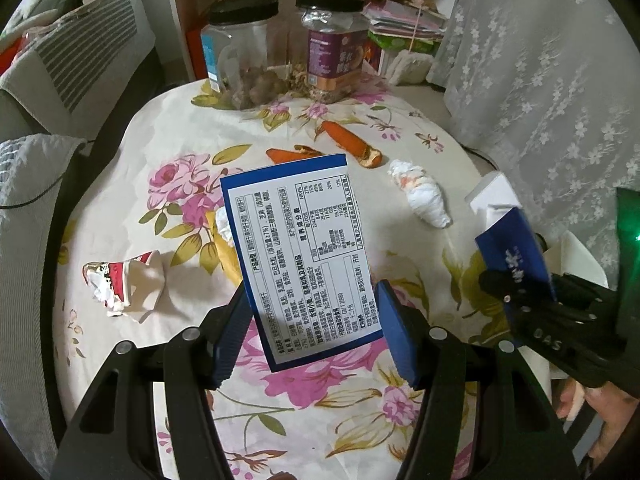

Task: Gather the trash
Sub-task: 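Drop the blue box into the bin with the right gripper while the left follows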

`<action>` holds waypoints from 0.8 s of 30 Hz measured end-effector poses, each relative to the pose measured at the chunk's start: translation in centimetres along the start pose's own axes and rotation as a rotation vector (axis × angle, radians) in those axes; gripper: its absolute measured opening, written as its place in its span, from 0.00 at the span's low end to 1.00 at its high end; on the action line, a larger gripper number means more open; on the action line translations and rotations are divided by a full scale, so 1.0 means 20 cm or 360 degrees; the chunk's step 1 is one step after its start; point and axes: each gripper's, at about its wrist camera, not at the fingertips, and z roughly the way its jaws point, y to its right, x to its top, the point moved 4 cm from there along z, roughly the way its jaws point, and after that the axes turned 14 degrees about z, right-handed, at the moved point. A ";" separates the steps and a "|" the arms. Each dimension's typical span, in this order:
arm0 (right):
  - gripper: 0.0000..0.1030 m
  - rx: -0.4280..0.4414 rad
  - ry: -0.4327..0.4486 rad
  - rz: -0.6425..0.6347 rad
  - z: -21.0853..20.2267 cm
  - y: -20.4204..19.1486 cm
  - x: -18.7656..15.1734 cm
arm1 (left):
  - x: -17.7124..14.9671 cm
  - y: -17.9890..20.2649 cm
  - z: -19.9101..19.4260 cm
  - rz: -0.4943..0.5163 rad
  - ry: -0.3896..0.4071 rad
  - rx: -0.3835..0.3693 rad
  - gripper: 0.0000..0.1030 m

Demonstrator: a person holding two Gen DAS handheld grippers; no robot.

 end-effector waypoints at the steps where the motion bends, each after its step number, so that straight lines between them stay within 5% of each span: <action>1: 0.36 0.0008 0.0027 -0.0005 -0.03 -0.01 0.00 | 0.00 0.01 -0.01 0.0003 0.0005 0.0000 0.59; 11: 0.37 0.0012 0.0159 0.0002 -0.22 0.06 -0.02 | 0.05 0.18 -0.08 0.0099 0.0073 0.0003 0.59; 24: 0.37 -0.0146 0.0396 0.0274 -0.52 0.53 -0.04 | 0.11 0.62 -0.14 0.0302 0.0149 -0.0106 0.59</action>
